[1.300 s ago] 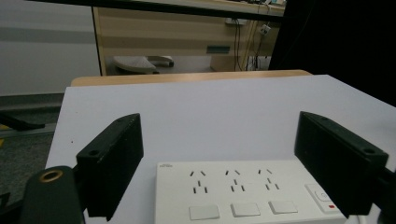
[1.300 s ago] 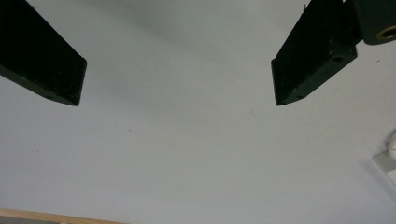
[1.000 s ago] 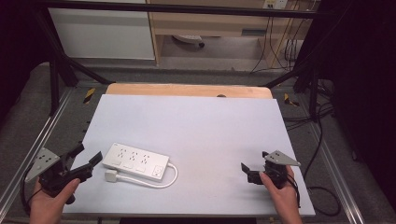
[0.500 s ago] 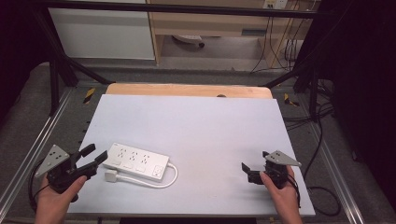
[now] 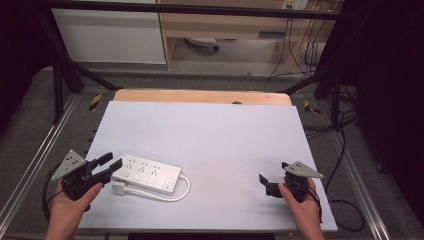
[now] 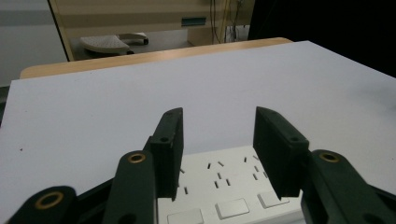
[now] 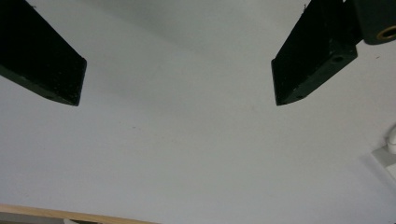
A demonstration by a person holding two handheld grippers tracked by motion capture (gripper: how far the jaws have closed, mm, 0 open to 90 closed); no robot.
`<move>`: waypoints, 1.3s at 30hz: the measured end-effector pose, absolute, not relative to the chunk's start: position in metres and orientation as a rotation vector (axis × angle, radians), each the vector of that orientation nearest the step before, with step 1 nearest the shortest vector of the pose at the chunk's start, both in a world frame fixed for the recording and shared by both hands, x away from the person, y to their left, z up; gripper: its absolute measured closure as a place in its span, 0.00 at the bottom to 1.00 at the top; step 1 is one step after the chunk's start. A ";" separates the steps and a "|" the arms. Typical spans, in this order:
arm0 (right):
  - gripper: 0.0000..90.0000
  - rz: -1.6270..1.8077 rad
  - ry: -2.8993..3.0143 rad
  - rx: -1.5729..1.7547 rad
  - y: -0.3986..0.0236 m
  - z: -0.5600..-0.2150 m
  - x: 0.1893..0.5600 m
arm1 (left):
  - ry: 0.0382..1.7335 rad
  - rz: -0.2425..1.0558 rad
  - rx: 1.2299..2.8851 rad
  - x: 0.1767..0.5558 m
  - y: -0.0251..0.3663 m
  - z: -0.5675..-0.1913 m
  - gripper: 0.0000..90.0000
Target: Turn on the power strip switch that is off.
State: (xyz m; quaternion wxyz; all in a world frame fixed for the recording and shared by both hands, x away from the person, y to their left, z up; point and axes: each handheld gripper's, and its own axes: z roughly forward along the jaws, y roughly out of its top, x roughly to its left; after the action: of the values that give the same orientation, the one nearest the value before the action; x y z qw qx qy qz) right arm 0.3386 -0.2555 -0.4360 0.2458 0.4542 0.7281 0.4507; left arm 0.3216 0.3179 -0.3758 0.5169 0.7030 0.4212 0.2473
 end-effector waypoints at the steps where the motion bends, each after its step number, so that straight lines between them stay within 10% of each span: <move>1: 0.04 1.230 1.987 1.239 -0.255 -0.436 0.339 | 1.011 0.594 1.688 0.322 0.318 -0.376 0.61; 39: 0.04 1.234 1.983 1.244 -0.256 -0.435 0.338 | 1.058 0.549 1.744 0.337 0.327 -0.411 0.93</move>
State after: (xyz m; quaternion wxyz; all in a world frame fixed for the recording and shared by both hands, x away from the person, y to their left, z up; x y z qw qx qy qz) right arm 0.3379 -0.2555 -0.4354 0.2449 0.4558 0.7266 0.4520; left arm 0.3366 0.3274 -0.4114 0.4920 0.7188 0.4359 0.2264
